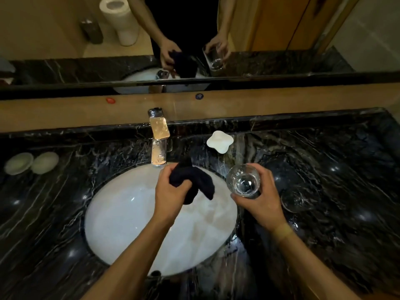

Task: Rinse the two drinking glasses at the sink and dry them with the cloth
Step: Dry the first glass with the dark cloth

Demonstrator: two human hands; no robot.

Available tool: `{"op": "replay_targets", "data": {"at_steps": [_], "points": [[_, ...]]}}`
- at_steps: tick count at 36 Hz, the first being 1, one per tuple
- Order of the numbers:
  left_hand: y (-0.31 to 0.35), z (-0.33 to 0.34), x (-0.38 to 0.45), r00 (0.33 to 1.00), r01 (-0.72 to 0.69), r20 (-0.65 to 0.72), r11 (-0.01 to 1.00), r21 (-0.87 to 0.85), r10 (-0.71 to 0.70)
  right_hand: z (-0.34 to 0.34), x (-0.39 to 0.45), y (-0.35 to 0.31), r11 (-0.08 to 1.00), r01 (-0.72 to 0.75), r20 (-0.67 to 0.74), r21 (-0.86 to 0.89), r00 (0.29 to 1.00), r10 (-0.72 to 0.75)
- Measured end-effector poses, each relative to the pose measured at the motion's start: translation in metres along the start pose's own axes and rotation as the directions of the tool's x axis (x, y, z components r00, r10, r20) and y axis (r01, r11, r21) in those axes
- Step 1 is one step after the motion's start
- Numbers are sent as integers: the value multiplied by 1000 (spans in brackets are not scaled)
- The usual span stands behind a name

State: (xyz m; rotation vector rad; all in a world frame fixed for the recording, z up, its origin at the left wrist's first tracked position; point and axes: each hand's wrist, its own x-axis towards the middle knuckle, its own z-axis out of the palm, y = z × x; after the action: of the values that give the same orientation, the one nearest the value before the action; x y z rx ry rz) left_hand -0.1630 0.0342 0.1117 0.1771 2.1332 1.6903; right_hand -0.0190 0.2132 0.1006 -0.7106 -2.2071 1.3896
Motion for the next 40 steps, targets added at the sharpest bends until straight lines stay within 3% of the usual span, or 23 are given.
{"op": "replay_targets", "data": {"at_steps": [5,15,20,26,28,30,33,35,40], "points": [[14,-26,-28,999,-37,-11,999,-38,37,6,-7,-13,991,120,69,-55,991,-116],[33,-21,-68,948,-316,48,911,266,315,29,-16,-27,949,238,194,-208,961,-198],[31,-3,-82,986,-167,10,965,201,169,38,-20,-30,937,284,210,-202,947,-242],[19,-11,-79,955,-278,184,925,261,235,35,-14,-30,933,273,251,-234,944,-213],[21,-16,-75,966,-247,129,951,186,226,33,-11,-34,935,268,265,-232,942,-204],[25,-20,-69,987,-160,9,987,-3,160,33,-9,-37,951,231,268,-204,948,-172],[32,-35,-56,989,-128,-88,980,-153,115,30,-7,-40,964,201,237,-174,959,-157],[36,-49,-47,991,-130,-26,983,-127,128,28,-3,-40,956,217,222,-195,960,-173],[41,-75,-35,977,-151,181,969,194,116,24,8,-39,919,270,213,-287,954,-213]]}}
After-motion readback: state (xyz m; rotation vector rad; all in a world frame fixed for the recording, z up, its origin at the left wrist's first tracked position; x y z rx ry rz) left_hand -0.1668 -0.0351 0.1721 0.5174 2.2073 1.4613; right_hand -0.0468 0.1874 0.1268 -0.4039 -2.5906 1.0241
